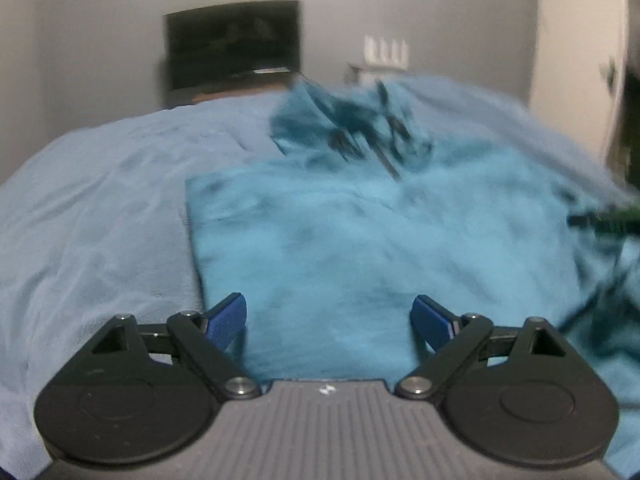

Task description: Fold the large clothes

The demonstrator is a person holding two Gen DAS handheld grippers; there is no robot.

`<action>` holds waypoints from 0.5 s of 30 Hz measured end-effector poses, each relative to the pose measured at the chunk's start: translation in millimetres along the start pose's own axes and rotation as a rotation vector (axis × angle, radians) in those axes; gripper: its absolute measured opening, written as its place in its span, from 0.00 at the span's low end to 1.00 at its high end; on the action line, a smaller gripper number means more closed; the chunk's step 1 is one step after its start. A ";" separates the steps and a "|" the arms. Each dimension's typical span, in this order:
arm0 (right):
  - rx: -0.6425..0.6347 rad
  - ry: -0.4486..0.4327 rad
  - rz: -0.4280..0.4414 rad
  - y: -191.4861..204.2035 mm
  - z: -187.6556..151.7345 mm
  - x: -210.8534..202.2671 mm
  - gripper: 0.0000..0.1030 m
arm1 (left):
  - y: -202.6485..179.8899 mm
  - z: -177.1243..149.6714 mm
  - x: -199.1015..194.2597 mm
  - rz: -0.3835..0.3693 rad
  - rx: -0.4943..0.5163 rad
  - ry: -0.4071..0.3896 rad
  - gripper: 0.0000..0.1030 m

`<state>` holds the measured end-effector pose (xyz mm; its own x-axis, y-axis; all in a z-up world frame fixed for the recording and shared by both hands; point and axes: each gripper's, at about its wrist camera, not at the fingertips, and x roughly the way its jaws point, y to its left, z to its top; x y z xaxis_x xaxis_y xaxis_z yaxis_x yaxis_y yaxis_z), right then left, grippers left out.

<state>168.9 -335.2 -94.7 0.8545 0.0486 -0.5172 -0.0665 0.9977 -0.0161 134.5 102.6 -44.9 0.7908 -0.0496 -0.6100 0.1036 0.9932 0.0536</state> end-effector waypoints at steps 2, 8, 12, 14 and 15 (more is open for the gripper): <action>-0.024 0.066 -0.051 1.9 -5.4 11.3 0.39 | -5.9 -5.0 14.5 0.033 0.039 0.081 0.88; 0.100 0.148 -0.141 -20.9 -17.1 31.8 0.37 | 11.8 -20.9 43.0 -0.003 -0.047 0.229 0.89; 0.103 0.146 -0.189 -25.6 -20.5 34.3 0.42 | 12.8 -21.4 45.8 0.002 -0.035 0.230 0.91; 0.120 0.152 -0.197 -31.1 -22.8 23.1 0.44 | 12.7 -22.6 45.8 0.008 -0.032 0.229 0.92; 0.126 0.156 -0.197 -33.2 -25.8 13.7 0.46 | 13.5 -23.3 43.4 0.012 -0.031 0.224 0.92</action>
<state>169.6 -368.9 -123.3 0.7544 -0.1451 -0.6402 0.1662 0.9857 -0.0276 156.2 116.2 -89.0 0.6380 -0.0164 -0.7699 0.0740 0.9965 0.0400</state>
